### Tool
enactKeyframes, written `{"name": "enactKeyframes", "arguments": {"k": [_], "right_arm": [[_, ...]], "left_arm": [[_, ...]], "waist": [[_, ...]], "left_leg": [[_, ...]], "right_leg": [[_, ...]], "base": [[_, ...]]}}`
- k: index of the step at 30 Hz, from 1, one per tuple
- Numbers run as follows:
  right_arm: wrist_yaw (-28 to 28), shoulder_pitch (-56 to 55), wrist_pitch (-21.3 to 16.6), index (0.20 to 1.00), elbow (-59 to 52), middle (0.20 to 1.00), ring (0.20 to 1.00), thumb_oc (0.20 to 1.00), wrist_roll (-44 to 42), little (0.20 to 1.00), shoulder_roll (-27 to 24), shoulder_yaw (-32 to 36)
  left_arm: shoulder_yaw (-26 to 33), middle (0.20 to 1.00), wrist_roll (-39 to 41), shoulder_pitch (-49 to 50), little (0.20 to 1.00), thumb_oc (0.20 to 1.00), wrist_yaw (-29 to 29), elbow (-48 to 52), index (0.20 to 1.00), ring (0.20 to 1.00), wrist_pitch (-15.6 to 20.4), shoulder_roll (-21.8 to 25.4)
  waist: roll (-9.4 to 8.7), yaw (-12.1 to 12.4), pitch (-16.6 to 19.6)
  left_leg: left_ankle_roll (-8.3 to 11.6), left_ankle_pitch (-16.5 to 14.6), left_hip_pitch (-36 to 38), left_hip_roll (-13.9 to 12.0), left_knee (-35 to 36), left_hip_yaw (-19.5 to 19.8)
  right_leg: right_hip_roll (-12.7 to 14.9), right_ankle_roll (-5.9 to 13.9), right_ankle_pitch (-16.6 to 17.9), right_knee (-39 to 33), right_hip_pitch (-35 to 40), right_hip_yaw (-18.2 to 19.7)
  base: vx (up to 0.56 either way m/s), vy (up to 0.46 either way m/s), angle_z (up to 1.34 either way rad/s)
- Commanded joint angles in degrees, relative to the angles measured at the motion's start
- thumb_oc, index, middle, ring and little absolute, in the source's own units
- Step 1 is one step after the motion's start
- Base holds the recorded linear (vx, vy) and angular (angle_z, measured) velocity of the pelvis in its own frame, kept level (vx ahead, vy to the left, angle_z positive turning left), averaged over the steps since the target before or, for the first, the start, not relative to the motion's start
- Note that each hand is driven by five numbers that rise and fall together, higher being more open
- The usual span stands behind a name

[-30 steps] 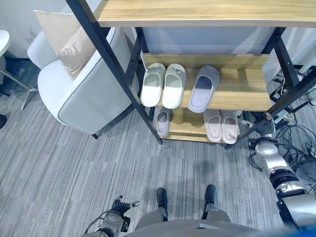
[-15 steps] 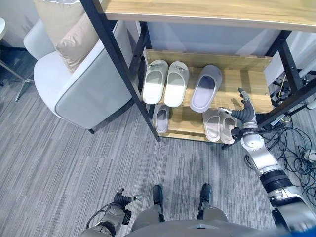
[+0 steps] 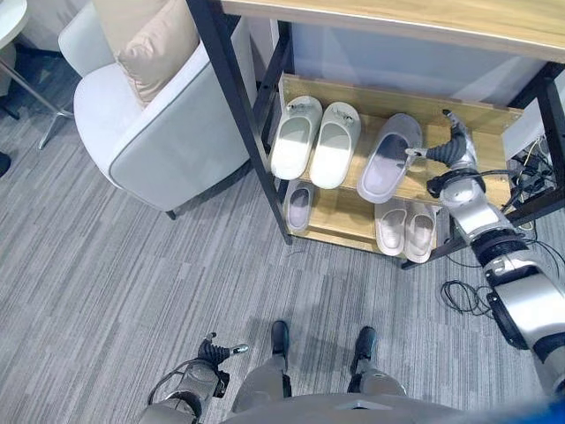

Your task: Arrange the slippers neatly on the shoe rack.

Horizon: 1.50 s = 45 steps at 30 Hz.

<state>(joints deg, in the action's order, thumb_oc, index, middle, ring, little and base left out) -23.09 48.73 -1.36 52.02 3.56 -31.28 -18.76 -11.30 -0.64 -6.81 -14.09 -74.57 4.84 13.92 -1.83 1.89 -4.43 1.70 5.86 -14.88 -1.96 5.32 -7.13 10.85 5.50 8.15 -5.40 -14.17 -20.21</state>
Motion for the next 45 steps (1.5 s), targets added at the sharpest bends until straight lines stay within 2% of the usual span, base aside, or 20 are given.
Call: {"name": "enactKeyframes", "arguments": {"k": [1, 13, 21, 27, 35, 36, 37, 42, 45], "right_arm": [[-1.01, 4.43, -0.95, 1.000, 2.15, 1.000, 1.000, 1.000, -0.24, 1.000, -1.85, -1.96], [-0.90, 8.93, -1.50, 1.000, 5.80, 1.000, 1.000, 1.000, -1.53, 1.000, -2.66, -3.28], [0.06, 13.96, -0.98, 1.000, 13.55, 1.000, 1.000, 1.000, -1.80, 1.000, -3.12, -5.61], [1.05, 15.27, -0.72, 1.000, 19.53, 1.000, 1.000, 1.000, -2.56, 1.000, -2.79, -5.76], [0.31, 16.67, -0.94, 1.000, 20.48, 1.000, 1.000, 1.000, -3.73, 1.000, -3.67, -5.39], [0.27, 16.83, -0.87, 0.696, 20.88, 0.696, 0.696, 0.696, -3.31, 0.696, -3.70, -5.67], [0.39, 17.07, -0.71, 0.200, 21.24, 0.200, 0.200, 0.200, -2.54, 0.200, -3.71, -6.23], [0.32, 16.91, -0.36, 0.200, 22.35, 0.200, 0.200, 0.200, -0.97, 0.200, -3.09, -6.62], [-2.19, 12.36, -1.09, 0.200, 17.49, 0.200, 0.200, 0.200, -0.88, 0.200, -4.36, -3.60]], "left_arm": [[-1.99, 1.000, 0.99, -2.95, 1.000, 1.000, -1.23, -4.60, 1.000, 1.000, 0.94, 1.82], [-2.44, 1.000, 1.74, -4.18, 1.000, 1.000, -1.09, -4.36, 1.000, 1.000, 1.58, 2.58], [-3.10, 1.000, 2.10, -5.20, 1.000, 1.000, -1.20, -4.47, 1.000, 1.000, 1.99, 3.43], [-3.72, 1.000, 2.22, -5.41, 1.000, 1.000, -1.08, -4.52, 1.000, 1.000, 2.33, 4.01], [-3.83, 1.000, 2.22, -5.70, 1.000, 1.000, -1.15, -4.78, 1.000, 1.000, 2.41, 4.81], [-3.83, 1.000, 2.15, -5.58, 1.000, 1.000, -1.15, -4.73, 1.000, 1.000, 2.45, 4.89], [-3.78, 1.000, 1.94, -5.66, 1.000, 1.000, -1.18, -4.62, 1.000, 1.000, 2.50, 5.03], [-3.92, 1.000, 1.60, -6.03, 1.000, 1.000, -1.18, -4.50, 1.000, 1.000, 2.42, 5.10], [-2.85, 1.000, 0.96, -5.94, 1.000, 1.000, -1.22, -4.56, 1.000, 1.000, 1.94, 4.84]], "waist": [[-1.56, 0.97, -1.74], [-1.71, 1.96, -3.24], [-2.03, 2.98, -4.12], [-2.40, 3.79, -4.53], [-3.43, 4.64, -5.01], [-3.55, 4.77, -5.01], [-3.74, 4.94, -5.08], [-4.01, 5.06, -4.94], [-3.71, 4.19, -4.66]], "left_leg": [[4.18, -3.01, -0.82, -0.15, -0.32, 0.31], [4.43, -2.62, -2.26, -0.37, -0.32, 0.72], [4.70, -2.11, -3.60, -0.42, -0.32, 0.95], [4.82, -1.82, -4.40, -0.57, -0.32, 1.46], [4.97, -1.70, -5.53, -0.59, -0.32, 1.92], [4.97, -1.69, -5.58, -0.57, -0.32, 1.93], [5.00, -1.67, -5.65, -0.59, -0.32, 1.90], [4.92, -1.87, -5.36, -0.52, -0.32, 1.97], [4.59, -2.39, -4.32, -0.68, -0.32, 1.64]], "right_leg": [[2.73, 5.21, -4.17, 0.40, 4.58, 0.85], [2.69, 5.32, -4.01, 0.40, 3.40, 0.55], [2.65, 5.42, -3.84, 0.40, 2.50, 0.19], [2.59, 5.47, -3.94, 0.40, 2.14, -0.13], [2.59, 5.64, -3.73, 0.40, 1.36, -0.77], [2.58, 5.64, -3.72, 0.40, 1.27, -0.78], [2.58, 5.68, -3.68, 0.40, 1.22, -0.84], [2.61, 5.61, -3.67, 0.40, 1.45, -0.85], [2.60, 5.58, -3.85, 0.40, 2.09, -0.48]], "base": [[0.00, 0.000, 0.00], [0.00, 0.000, 0.02], [0.00, -0.001, 0.04], [0.00, 0.000, 0.00], [0.00, 0.000, 0.08], [0.00, 0.000, 0.00], [0.00, 0.000, 0.00], [0.00, 0.000, 0.00], [-0.01, 0.010, 0.00]]}}
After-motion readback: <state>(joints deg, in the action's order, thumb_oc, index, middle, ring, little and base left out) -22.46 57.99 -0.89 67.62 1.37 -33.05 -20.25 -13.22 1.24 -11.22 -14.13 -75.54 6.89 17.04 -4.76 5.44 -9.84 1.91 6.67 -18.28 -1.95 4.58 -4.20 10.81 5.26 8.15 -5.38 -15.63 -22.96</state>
